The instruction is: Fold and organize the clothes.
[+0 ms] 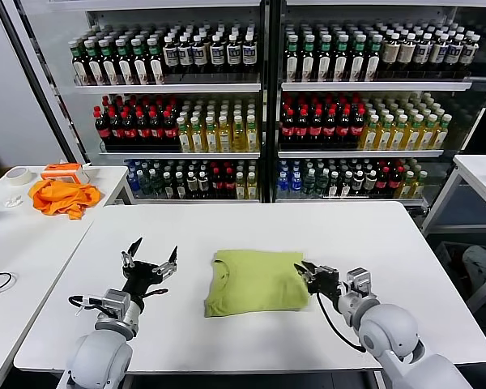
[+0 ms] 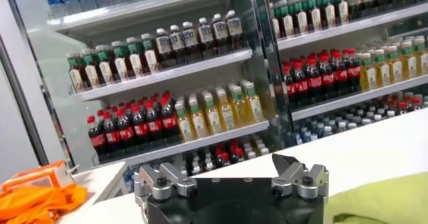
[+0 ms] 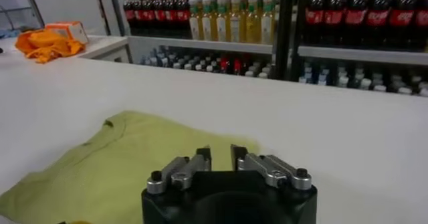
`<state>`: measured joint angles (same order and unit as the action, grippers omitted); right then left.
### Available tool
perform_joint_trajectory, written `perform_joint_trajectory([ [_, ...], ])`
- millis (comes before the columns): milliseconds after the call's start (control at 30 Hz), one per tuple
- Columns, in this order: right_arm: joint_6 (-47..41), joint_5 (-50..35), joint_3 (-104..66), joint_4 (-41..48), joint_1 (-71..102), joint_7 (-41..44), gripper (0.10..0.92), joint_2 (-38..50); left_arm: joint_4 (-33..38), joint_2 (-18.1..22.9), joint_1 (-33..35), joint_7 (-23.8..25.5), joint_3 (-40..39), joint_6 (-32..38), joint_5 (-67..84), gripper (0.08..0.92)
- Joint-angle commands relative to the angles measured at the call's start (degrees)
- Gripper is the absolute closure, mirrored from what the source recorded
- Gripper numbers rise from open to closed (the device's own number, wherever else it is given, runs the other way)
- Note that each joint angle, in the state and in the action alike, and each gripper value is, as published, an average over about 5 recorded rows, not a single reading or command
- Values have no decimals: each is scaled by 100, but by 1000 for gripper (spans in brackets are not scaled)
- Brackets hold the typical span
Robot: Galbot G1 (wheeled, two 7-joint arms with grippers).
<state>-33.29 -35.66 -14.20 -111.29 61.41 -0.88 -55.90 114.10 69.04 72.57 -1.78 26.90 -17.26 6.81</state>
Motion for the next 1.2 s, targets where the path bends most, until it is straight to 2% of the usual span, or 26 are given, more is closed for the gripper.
perform_joint_trajectory([
  [33,133,331,-566,-504,195,-915,682,-56,-306,17,-32,171,-4,709,-188,177],
  [333,1461,1233,-929,-221,342,-489,422,-131,-605,115,-209,268,-72,1186,-243,177],
  [567,1772,1627,-1018,292,279,-614,237,-194,-629,118,-179,336,-85,1286,-458,177],
  [667,1770,1615,-1028,391,199,-646,207,-166,-676,73,-144,354,-64,1411,-504,177],
  [1200,1721,1641,-1077,535,117,-740,203,-227,-728,123,-160,302,-41,1285,-289,177],
])
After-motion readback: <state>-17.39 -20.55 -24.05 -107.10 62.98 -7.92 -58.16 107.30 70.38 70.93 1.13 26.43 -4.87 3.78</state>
